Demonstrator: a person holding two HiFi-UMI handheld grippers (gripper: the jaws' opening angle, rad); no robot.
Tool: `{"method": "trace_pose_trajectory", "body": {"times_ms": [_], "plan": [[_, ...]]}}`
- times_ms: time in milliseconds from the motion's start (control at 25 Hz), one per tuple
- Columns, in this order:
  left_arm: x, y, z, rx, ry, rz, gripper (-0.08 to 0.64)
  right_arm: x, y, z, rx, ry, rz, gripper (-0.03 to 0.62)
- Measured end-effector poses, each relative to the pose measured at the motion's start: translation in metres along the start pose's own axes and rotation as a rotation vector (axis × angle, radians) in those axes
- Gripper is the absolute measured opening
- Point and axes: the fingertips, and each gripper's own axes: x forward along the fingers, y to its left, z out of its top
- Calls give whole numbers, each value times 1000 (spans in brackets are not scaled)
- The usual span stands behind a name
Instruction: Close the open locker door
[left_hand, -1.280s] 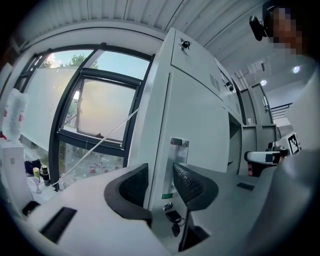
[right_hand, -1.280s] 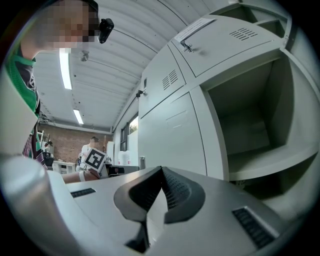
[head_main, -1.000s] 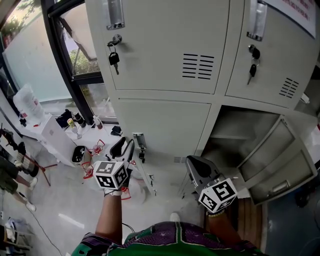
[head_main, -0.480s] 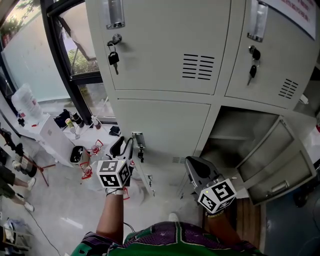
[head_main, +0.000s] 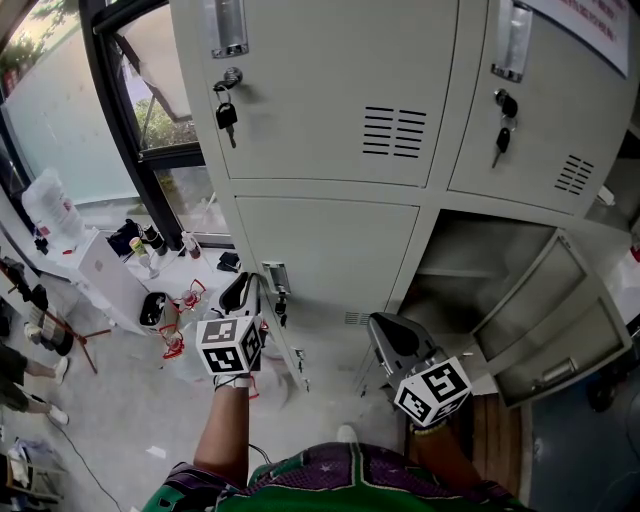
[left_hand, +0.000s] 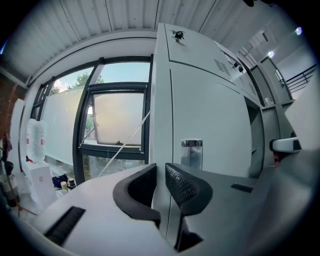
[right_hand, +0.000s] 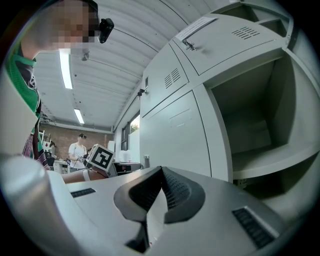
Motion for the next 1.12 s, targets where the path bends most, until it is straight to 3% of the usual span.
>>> {"method": "trace_pose_trajectory", "body": {"times_ms": [520,1120], "plan": [[-43,4,-16,-44,-10,-22,23,-23,28,1,-16,2,-32,8],[-138,-33,-62,-95,-10,-199,23,-107,85,-21,-20,34,-203,8]]}}
